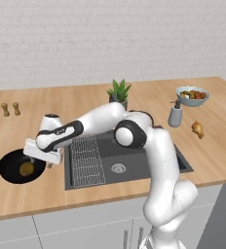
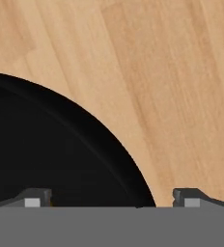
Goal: Pick the avocado from the sink and place it in the bowl. Then pick the bowl and place it in the microwave. Then close the microwave door and press the start button.
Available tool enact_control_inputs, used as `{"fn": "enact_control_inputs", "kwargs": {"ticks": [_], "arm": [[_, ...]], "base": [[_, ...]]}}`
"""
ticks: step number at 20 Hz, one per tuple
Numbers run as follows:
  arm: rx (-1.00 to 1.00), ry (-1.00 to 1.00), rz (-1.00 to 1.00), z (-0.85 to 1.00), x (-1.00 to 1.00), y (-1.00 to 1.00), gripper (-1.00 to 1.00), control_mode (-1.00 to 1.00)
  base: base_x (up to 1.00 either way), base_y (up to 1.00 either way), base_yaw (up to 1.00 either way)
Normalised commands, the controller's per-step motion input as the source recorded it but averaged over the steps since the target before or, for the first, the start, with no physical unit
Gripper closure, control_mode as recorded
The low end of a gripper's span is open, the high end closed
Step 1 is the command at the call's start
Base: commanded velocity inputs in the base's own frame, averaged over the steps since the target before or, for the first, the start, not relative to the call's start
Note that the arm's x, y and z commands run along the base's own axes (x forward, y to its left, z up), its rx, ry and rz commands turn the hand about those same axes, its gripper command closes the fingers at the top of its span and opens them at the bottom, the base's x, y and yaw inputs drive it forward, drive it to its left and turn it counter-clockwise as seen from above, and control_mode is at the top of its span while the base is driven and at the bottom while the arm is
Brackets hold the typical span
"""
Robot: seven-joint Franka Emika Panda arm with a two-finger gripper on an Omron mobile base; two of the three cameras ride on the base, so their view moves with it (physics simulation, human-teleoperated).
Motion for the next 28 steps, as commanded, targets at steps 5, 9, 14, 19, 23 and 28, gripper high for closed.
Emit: {"fn": "enact_control_inputs", "kwargs": {"ticks": [5, 9, 14, 19, 23, 28], "arm": [[0.0, -0.01, 0.01, -0.23, -0.02, 0.04, 1.0, -1.0], [0.0, -0.05, 0.0, 0.0, -0.16, 0.01, 1.0, -1.0], [0.0, -0.09, -0.09, 0.23, -0.67, -0.01, 1.0, -1.0], [0.0, -0.2, -0.1, 0.89, -0.72, -0.38, 1.0, -1.0], [0.0, -0.14, -0.1, 0.91, -0.58, -0.83, 1.0, -1.0], [0.08, -0.07, -0.09, 0.77, -0.65, -0.95, 1.0, -1.0]], "base": [[0.0, 0.0, 0.0], [0.0, 0.0, 0.0], [0.0, 0.0, 0.0], [0.0, 0.0, 0.0], [0.0, 0.0, 0.0], [0.0, 0.0, 0.0]]}}
